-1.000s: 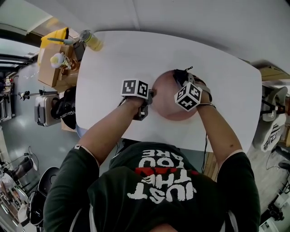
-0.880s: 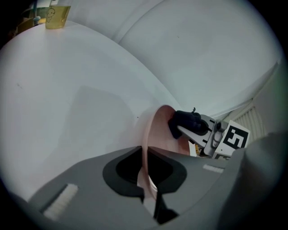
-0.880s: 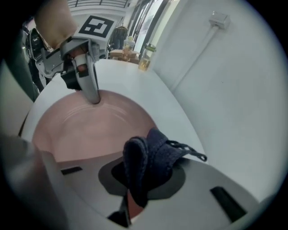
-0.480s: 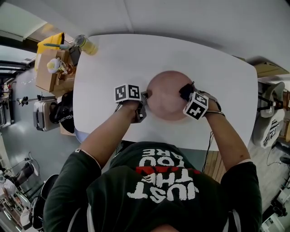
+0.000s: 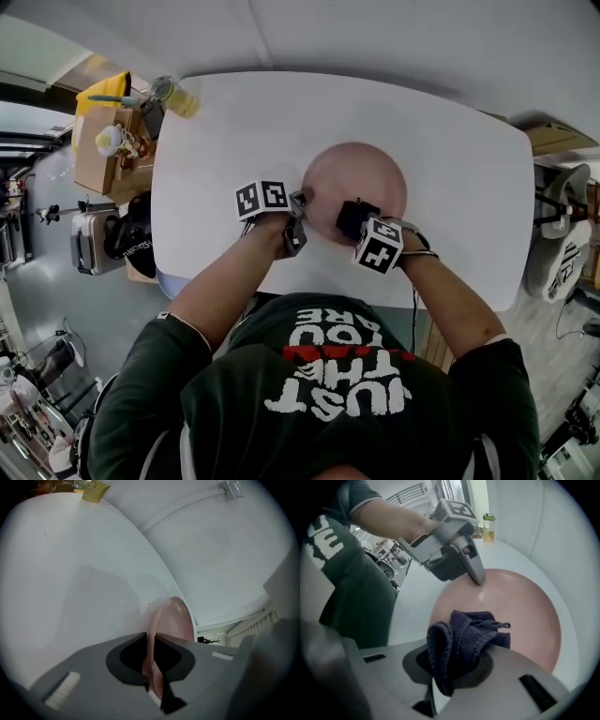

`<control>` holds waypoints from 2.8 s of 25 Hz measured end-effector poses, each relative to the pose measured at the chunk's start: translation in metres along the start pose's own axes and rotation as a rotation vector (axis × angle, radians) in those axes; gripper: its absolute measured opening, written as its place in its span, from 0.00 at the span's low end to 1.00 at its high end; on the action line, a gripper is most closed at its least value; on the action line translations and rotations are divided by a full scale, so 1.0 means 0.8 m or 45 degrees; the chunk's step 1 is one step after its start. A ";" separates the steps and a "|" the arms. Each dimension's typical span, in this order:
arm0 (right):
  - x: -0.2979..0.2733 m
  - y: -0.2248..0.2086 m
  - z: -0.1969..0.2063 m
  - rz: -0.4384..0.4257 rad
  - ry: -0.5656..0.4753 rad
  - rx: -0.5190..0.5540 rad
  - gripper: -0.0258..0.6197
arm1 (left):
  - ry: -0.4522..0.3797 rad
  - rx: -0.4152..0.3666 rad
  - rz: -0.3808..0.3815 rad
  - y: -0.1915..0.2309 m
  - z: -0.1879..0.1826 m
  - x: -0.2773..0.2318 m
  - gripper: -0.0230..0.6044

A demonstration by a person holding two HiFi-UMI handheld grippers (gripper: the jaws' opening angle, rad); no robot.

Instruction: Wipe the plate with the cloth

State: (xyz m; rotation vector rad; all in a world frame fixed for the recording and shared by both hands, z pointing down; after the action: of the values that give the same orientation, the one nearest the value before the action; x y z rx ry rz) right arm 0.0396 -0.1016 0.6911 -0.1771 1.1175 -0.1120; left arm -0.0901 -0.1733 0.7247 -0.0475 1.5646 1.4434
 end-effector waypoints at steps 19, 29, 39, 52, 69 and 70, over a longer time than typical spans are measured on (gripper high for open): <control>0.077 -0.103 -0.080 0.235 -0.654 -0.123 0.09 | 0.146 -0.180 0.031 -0.008 -0.003 -0.007 0.07; 0.009 -0.172 -0.086 0.506 -0.394 0.042 0.09 | 0.161 -0.195 0.038 -0.011 -0.002 -0.011 0.07; 0.056 -0.193 0.014 0.618 -0.130 -0.067 0.09 | 0.101 -0.130 0.032 -0.013 -0.006 -0.012 0.07; 0.053 -0.080 0.059 0.373 0.009 0.014 0.09 | 0.017 -0.081 0.007 -0.008 -0.012 -0.012 0.08; -0.011 -0.097 -0.059 0.465 -0.286 -0.058 0.09 | 0.192 -0.335 0.054 -0.013 -0.007 -0.014 0.07; -0.006 -0.119 -0.058 0.521 -0.300 -0.098 0.09 | 0.202 -0.341 0.059 -0.013 -0.006 -0.014 0.07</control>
State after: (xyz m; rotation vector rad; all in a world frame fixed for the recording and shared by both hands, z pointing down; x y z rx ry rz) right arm -0.0046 -0.1979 0.6945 -0.0260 0.9037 0.3103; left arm -0.0809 -0.1862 0.7230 -0.2916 1.4959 1.7133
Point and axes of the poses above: the fingertips, and each gripper's own axes: x backward along the fingers, y to its left, z out of its underside, the point moved 3 cm from there along x, backward along the fingers, and after that the axes turned 8 degrees about -y, right-handed, at the moved point
